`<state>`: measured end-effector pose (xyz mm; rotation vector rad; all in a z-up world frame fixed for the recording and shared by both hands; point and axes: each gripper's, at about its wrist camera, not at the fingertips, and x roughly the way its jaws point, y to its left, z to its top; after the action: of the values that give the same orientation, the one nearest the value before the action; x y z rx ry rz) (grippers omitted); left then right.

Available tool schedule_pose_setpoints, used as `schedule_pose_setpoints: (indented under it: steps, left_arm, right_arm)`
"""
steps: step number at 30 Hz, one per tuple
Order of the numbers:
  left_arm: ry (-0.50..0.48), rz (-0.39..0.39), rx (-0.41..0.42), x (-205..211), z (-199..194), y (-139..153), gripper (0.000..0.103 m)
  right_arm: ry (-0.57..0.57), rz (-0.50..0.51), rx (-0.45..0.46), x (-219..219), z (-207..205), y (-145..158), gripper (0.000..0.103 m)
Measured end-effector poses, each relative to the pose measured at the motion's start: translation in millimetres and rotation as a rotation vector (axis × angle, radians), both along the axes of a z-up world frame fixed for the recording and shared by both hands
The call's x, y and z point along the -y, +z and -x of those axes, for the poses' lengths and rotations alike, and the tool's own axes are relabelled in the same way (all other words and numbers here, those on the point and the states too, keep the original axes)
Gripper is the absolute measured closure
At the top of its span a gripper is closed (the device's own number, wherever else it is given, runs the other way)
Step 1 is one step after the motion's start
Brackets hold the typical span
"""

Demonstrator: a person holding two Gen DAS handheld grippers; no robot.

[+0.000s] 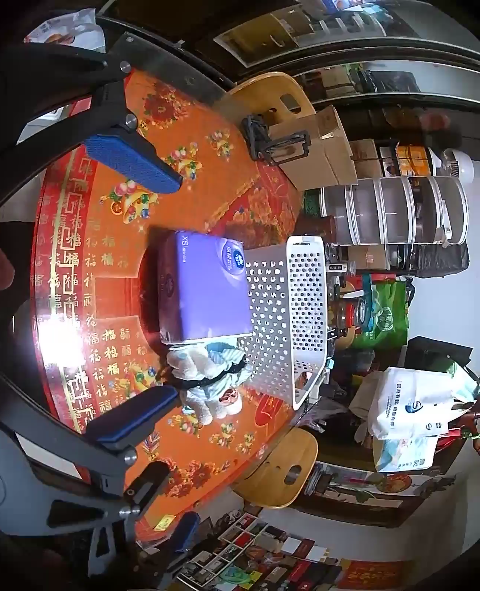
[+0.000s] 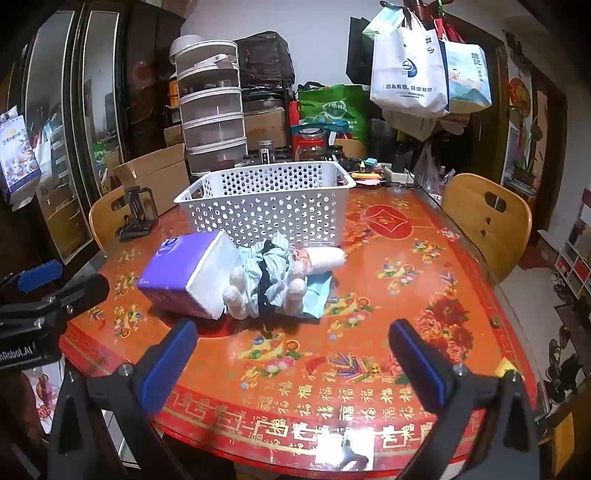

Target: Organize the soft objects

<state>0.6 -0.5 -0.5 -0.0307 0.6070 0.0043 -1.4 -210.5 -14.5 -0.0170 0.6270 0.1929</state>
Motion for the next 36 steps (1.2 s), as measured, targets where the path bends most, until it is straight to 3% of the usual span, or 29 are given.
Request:
schedule_pose_setpoints:
  steps: [8, 36]
  left_arm:
    - [0.013, 0.015, -0.022, -7, -17, -6, 0.0]
    - [0.006, 0.006, 0.001, -7, -11, -3, 0.0]
  right_arm:
    - [0.002, -0.009, -0.003, -2, -1, -3, 0.0]
    - [-0.002, 0.003, -0.012, 1, -4, -5, 0.0]
